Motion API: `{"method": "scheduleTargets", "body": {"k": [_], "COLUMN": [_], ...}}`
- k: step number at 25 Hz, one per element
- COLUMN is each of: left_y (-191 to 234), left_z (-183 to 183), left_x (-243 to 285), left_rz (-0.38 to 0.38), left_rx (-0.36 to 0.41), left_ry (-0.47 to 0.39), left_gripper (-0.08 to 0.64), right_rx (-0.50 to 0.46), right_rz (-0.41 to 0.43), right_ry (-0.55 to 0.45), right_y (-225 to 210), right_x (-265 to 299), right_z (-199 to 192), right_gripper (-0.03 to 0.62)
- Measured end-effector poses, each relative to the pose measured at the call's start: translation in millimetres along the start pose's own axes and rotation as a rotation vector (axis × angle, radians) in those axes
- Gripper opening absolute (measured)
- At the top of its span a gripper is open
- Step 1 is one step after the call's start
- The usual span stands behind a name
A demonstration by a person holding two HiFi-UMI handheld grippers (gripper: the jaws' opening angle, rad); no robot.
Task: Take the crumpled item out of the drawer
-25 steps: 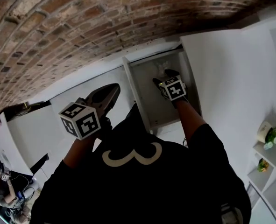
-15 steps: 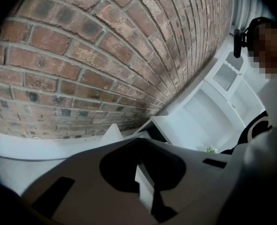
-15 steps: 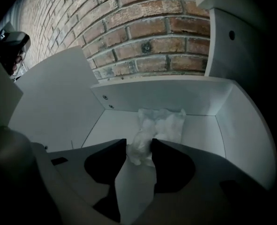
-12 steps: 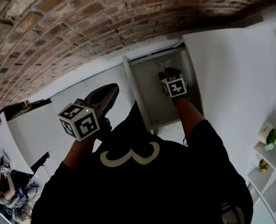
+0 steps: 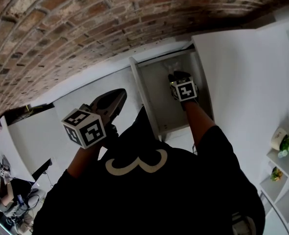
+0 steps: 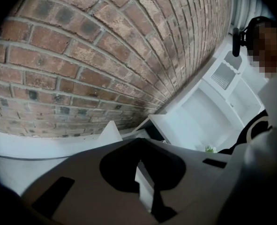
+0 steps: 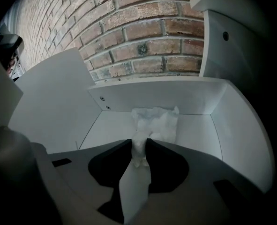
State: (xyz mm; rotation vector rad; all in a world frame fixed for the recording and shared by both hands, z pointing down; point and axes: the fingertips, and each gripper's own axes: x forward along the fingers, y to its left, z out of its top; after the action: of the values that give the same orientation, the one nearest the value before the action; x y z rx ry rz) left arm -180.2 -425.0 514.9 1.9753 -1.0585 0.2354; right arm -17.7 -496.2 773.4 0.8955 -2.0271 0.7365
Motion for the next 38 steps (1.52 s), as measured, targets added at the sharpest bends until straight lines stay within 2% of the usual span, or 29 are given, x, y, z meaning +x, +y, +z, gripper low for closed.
{"method": "scheduleTargets", "body": {"k": [12,21,29,38], "left_y": [-20,-47,-80,-124], "left_z": [-9,-18,-32,-42], "left_x": [-19,-41,-59,-83], "left_rz": [-0.013,-0.038,-0.065,-0.095], "left_rx": [0.017,0.040,0.075,0.132], "left_ry": [-0.029,-0.064,-0.099,-0.145], "left_gripper": [0.002,0.002,0.002,0.002], "right_rx": [-0.009,-0.009,-0.023,0.014], "right_rz": [0.037,0.063,0.098,0.173], "right_ry": [-0.039,-0.154,-0.270,-0.445], "right_y": [27,58,88,122], "right_x": [-34,-101,-173,-267], "right_z": [2,25,29,35], "right_gripper": [0.095,0.095,0.095,0.095]}}
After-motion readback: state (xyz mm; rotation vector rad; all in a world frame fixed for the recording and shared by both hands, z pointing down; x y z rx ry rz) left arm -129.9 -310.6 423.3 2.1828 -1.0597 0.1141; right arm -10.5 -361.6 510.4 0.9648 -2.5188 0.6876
